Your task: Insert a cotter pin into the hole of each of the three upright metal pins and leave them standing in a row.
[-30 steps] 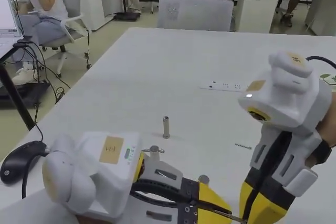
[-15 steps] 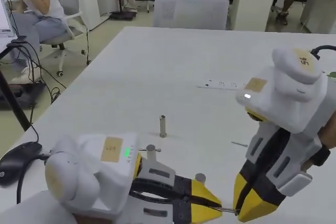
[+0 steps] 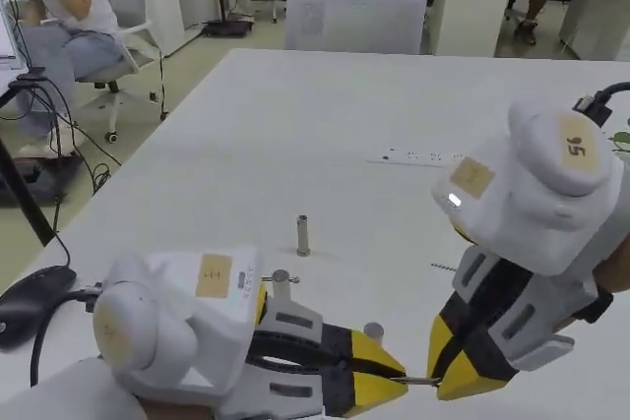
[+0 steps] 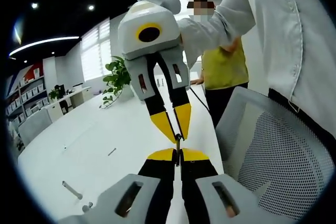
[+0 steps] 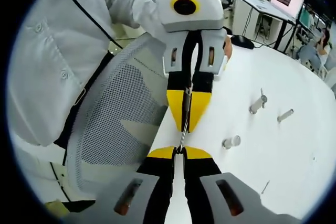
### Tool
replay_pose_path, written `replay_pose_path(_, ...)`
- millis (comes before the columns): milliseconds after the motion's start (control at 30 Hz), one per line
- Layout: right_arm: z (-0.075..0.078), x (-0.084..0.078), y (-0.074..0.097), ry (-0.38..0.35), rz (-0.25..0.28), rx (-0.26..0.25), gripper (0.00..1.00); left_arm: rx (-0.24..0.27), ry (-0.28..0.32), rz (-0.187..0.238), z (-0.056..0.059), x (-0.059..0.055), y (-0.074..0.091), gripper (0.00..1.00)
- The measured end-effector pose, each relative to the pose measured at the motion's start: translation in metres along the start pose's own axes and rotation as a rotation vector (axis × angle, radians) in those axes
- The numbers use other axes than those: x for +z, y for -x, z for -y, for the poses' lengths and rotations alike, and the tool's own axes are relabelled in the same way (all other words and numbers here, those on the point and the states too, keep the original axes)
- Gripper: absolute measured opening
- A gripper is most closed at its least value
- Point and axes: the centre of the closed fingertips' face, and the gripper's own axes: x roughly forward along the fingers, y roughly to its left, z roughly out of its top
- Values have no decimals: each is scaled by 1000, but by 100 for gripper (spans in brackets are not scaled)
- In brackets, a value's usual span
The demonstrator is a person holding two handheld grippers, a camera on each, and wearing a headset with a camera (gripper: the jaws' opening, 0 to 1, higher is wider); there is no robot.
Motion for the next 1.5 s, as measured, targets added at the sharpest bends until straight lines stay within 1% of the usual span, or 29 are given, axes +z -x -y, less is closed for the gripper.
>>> replay_pose_path(167,-1,3,2,-65,23,19,9,5,-18,-9,-1,0,0,1)
replay_pose_path(233,-1,3,2,-72,28,23,9,6,-28,-16,-1,0,0,0)
replay_pose_path(333,-2,4,1,-99,28,35,8,-1,-45,-31,1,-2,-2,0)
replay_pose_path(433,-2,3,1,-110,20,33,7,-3,-51,-37,2,-2,-3,1)
replay_pose_path(467,-1,2,1,-104,13,23,7,-1,-49,-37,1,-2,-3,1)
replay_pose_path(533,1,2,1,-66,6,-1,6,5,-44,-34,0,-2,-2,1)
replay_pose_path(667,1,-1,0,41,-27,-39,5,2,-16,-27,-1,-1,-3,1)
replay_pose_path(700,1,-1,-1,49,-31,-44,5,1,-13,-27,-1,-2,-3,1)
replay_pose_path(733,1,-1,-2,76,-40,-58,5,1,-11,-28,-1,-2,-3,1)
replay_pose_path(867,0,-2,-3,108,-49,-82,5,1,10,-25,-1,-3,-4,1)
replay_pose_path(1000,1,-2,-3,78,-40,-90,5,2,4,-36,-1,-4,-5,0)
replay_pose_path(1133,0,-2,-3,28,-30,-85,5,2,-7,-46,0,-5,-6,0)
replay_pose_path(1200,0,-2,-3,20,-27,-87,5,4,-17,-52,-1,-5,-6,0)
replay_pose_path(1300,0,-1,-3,-16,-23,-78,6,4,-31,-59,0,-6,-6,0)
replay_pose_path(1400,1,-1,-3,-24,-22,-85,6,10,-29,-63,-1,-6,-5,0)
replay_pose_path(1500,3,-1,-3,-17,-23,-94,5,13,-22,-59,-2,-7,-4,0)
